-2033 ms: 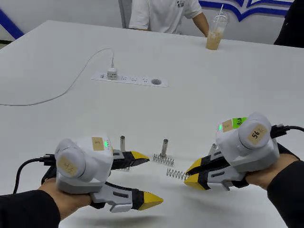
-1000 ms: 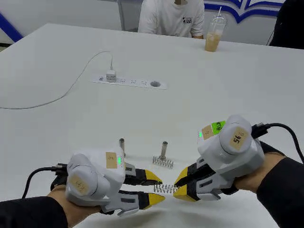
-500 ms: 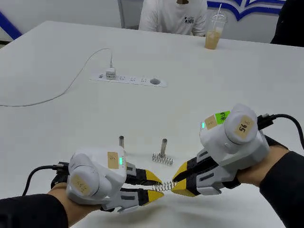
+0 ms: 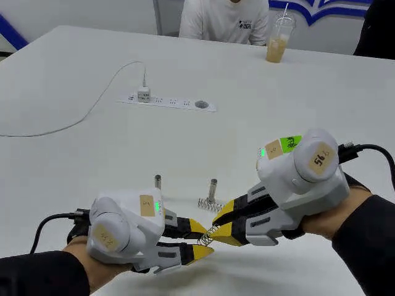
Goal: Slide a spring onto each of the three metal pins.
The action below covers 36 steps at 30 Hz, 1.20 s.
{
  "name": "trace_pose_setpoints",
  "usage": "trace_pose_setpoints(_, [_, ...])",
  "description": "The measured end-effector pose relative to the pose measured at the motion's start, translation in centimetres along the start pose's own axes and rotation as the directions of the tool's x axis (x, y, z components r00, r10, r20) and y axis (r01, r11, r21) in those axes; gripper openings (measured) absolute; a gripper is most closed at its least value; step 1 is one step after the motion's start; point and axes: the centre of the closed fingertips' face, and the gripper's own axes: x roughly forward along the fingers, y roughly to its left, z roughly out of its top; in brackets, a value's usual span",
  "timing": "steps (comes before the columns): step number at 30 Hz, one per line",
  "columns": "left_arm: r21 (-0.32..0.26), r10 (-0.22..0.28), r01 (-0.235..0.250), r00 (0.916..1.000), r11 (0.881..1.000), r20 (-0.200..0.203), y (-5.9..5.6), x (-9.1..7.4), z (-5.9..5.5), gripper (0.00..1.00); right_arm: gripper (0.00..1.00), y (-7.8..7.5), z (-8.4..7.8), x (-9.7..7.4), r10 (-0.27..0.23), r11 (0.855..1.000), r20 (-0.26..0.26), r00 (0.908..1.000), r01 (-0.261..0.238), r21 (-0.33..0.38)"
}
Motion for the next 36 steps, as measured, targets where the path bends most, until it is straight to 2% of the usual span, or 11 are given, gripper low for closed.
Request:
trace_pose_setpoints(11, [-0.02, 0.005, -0.004, 0.9997, 1.0, 0.022, 0.1, 0.1, 0.5, 0.12, 0.11, 0.0, 1.2, 0.3, -0.019, 1.0, 0.045, 0.9988, 0.019, -0.01])
trace_pose_setpoints(19, [-0.032, -0.001, 0.002, 0.9996, 0.999, 0.026, -0.1, 0.1, 0.6, 0.13, 0.11, 0.0, 1.0, 0.2, -0.023, 1.0, 0.039, 0.999, 0.023, -0.005])
trace_pose_setpoints(25, [-0.048, 0.003, -0.002, 0.9995, 0.999, 0.03, 0.1, 0.0, 0.6, 0.19, 0.11, -0.1, 0.7, 0.0, -0.03, 1.0, 0.026, 0.9992, 0.03, -0.004])
trace_pose_setpoints(32, [-0.091, 0.04, -0.035, 0.9979, 0.995, 0.05, 0.9, -0.9, 0.6, 0.23, 0.11, -1.0, 0.5, -0.9, -0.055, 0.998, 0.027, 0.9981, 0.055, 0.003])
trace_pose_setpoints(36, [-0.103, 0.055, -0.049, 0.9969, 0.993, 0.057, 1.0, -1.3, 0.7, 0.26, 0.11, -1.7, 0.4, -1.6, -0.076, 0.997, 0.029, 0.9967, 0.076, 0.013])
